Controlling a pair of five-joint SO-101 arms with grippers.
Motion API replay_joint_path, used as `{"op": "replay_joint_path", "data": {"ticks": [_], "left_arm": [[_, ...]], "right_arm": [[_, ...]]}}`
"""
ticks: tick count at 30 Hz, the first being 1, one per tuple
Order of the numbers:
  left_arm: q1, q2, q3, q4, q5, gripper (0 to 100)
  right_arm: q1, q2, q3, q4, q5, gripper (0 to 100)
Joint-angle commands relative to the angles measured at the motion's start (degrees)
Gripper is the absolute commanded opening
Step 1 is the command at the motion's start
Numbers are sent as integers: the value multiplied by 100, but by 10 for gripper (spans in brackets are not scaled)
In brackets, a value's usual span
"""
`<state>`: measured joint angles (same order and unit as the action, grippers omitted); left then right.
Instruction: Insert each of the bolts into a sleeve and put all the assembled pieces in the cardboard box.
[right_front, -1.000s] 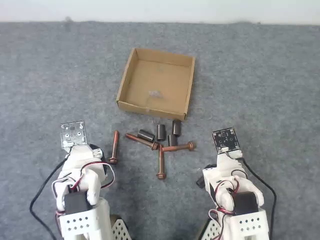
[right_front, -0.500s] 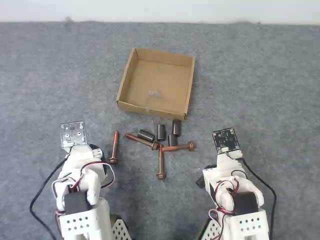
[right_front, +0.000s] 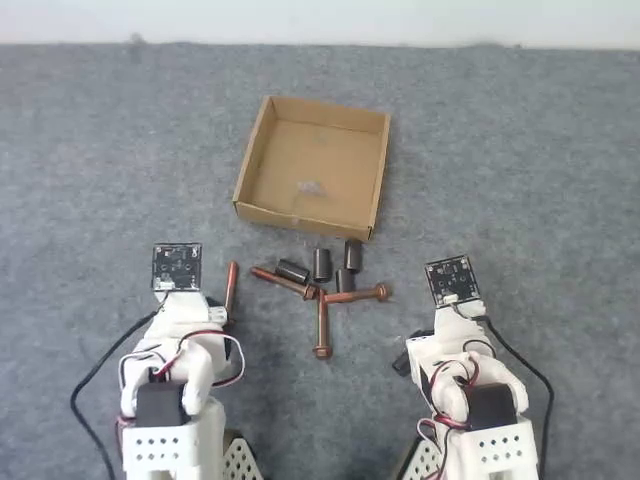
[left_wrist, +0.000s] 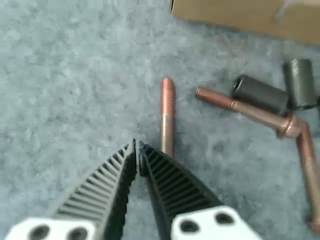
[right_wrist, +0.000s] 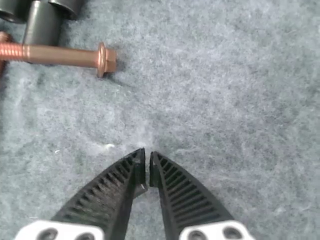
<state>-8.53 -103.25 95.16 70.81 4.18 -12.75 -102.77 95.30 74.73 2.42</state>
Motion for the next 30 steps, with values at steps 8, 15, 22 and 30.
{"op": "replay_joint_path", "data": {"ticks": [8,15,22,30], "left_arm": [[-703,-123,145,-1345,-149,20],[-1020,-123,-4,-949,-440,102],[-1125,-123,-13,-941,-457,101],[-1125,-114,4,-976,-466,101]], "right_arm": [[1165,-127,-176,-857,132,6],[1156,-127,-167,-1095,1371,6],[734,-119,-220,-1490,3402,6],[-673,-101,-721,-681,4185,7]]}}
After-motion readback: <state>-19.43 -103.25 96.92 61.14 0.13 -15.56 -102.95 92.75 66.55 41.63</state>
